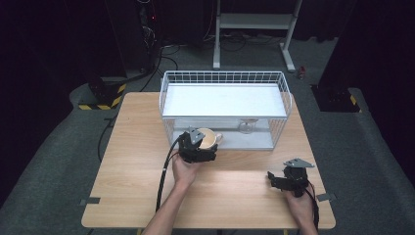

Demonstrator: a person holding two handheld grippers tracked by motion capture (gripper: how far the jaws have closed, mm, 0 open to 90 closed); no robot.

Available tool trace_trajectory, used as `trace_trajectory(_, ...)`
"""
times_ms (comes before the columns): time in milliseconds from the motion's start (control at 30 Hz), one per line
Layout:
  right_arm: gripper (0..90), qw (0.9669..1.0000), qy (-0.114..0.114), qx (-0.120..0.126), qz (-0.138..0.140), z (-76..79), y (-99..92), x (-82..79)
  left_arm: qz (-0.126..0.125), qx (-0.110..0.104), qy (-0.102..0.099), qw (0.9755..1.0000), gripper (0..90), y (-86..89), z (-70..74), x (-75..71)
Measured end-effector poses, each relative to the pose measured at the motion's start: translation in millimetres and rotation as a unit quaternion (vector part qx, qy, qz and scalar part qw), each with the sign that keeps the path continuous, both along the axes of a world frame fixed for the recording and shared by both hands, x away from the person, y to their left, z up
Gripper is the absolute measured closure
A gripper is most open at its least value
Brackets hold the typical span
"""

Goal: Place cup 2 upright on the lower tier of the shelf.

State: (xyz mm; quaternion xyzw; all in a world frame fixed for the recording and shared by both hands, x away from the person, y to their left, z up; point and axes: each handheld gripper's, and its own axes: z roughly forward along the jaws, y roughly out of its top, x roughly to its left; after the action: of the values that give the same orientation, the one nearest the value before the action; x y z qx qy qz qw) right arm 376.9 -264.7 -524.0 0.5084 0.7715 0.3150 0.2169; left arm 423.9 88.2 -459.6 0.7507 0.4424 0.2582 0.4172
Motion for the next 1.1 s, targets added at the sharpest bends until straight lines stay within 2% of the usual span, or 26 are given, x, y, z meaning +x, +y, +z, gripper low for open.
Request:
trace_trajectory(233,14.7,1.0,-0.002,-0.002,0.002,-0.2,-0.4,0.2,0.016,-0.001,0.006,0.9999,9.9,-0.1,-8.4,10.7)
trace_trajectory(467,14.7,1.0,-0.002,-0.002,0.002,-0.2,-0.4,0.2,0.027,0.008,0.007,0.9996,9.8,-1.5,-16.4,18.9)
trace_trajectory(833,14.7,1.0,-0.001,-0.001,0.001,0.0,-0.2,0.1,0.023,0.02,0.012,0.9995,9.8,-7.3,-19.1,30.7)
trace_trajectory(1100,14.7,1.0,0.0,0.0,0.0,-0.1,0.0,0.0,0.031,0.0,0.01,0.9995,9.8,-6.4,-22.6,38.2)
